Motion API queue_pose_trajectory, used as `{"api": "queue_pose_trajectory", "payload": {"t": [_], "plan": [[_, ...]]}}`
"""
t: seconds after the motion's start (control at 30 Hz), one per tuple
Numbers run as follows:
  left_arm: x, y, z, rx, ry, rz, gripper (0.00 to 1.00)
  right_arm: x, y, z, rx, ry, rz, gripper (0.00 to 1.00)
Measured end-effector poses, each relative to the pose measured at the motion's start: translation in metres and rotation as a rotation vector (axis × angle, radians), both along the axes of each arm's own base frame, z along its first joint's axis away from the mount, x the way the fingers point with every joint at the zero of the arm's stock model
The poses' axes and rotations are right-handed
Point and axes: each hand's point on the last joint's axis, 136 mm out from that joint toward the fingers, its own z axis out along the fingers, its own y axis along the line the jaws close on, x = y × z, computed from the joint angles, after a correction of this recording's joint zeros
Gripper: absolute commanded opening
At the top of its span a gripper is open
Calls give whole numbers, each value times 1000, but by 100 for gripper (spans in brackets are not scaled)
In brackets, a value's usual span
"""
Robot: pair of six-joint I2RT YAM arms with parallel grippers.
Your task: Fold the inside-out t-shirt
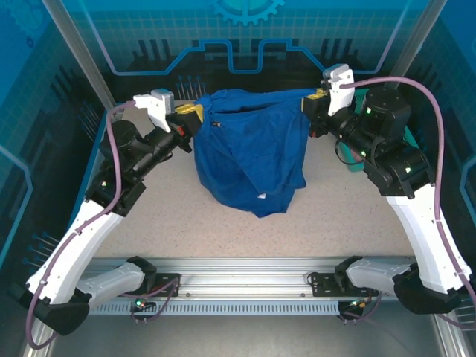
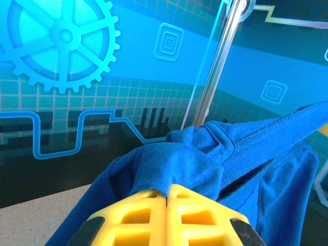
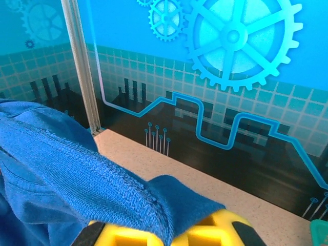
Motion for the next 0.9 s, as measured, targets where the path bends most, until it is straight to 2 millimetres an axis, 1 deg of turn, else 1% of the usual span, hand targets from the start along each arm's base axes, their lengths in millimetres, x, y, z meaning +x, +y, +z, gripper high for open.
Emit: {"api": "queue_pose_trajectory", "payload": {"t": [0.1, 0.2, 0.27, 0.37, 0.43, 0.5, 0.57, 0.67, 0.77, 0.83, 0.9], "plan": [[5, 4, -1, 17, 16, 34, 0, 7, 10, -10, -4, 37, 35, 0], [10, 14, -3, 54, 27, 103, 0, 15, 25, -27, -3, 102, 90, 0], [9, 23, 5, 74, 18, 146, 0, 17, 35, -36, 8, 142, 135, 0], [0, 33, 33, 71, -32, 177, 0, 13, 46, -38, 34, 178, 197, 0], [-10, 36, 55, 54, -75, 172, 0, 8, 48, -30, 52, 172, 224, 0], [-20, 36, 72, 37, -110, 151, 0, 2, 46, -18, 66, 146, 234, 0], [-27, 34, 79, 30, -127, 122, 0, -7, 42, -8, 75, 118, 233, 0], [-35, 26, 78, 26, -121, 65, 0, -21, 31, 11, 89, 70, 217, 0], [-41, 14, 75, 27, -111, 8, 0, -26, 20, 29, 100, 19, 181, 0], [-42, 6, 73, 29, -105, -23, 0, -20, 10, 37, 102, 0, 136, 0], [-34, -2, 69, 35, -87, -37, 0, -3, 1, 36, 98, 5, 80, 0]]}}
